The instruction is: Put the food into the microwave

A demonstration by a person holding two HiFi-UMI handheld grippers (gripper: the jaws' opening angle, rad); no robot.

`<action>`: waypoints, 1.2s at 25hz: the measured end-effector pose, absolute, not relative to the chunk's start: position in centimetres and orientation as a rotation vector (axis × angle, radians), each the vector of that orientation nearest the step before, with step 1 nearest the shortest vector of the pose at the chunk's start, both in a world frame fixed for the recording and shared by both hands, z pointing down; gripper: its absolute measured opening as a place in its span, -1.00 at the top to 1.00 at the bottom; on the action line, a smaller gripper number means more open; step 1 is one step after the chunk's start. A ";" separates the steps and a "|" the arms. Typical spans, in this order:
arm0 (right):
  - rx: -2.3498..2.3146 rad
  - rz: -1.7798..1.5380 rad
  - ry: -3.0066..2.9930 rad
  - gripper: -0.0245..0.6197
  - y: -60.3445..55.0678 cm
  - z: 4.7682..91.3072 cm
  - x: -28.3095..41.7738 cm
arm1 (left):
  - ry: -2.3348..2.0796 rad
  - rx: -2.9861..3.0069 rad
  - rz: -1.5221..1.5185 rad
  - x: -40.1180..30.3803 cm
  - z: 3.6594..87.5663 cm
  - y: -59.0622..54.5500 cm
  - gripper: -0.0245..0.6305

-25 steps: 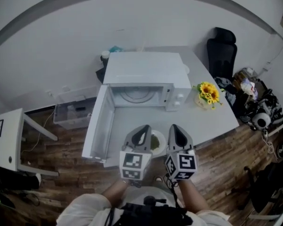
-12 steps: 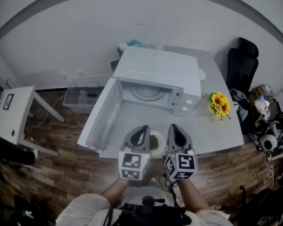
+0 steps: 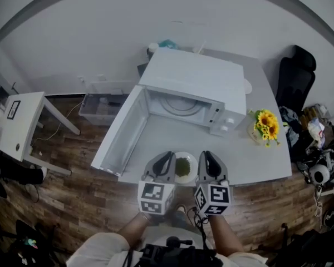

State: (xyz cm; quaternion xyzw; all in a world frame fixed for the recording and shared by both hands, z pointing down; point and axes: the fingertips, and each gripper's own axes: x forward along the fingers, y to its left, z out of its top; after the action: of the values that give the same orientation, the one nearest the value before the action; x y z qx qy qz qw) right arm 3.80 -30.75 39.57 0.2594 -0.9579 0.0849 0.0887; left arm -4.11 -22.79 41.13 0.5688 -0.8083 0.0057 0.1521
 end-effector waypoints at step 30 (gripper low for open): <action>0.820 0.515 -2.502 0.55 -32.6 60.1 6.2 | -2.111 1.341 0.105 -5.1 61.6 -22.0 0.54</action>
State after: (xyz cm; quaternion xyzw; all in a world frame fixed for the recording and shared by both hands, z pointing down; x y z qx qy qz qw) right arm 6.23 -32.61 60.14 0.2977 -0.9082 0.1870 0.2273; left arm -5.09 -22.01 61.57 0.5087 -0.8007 0.0400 0.3138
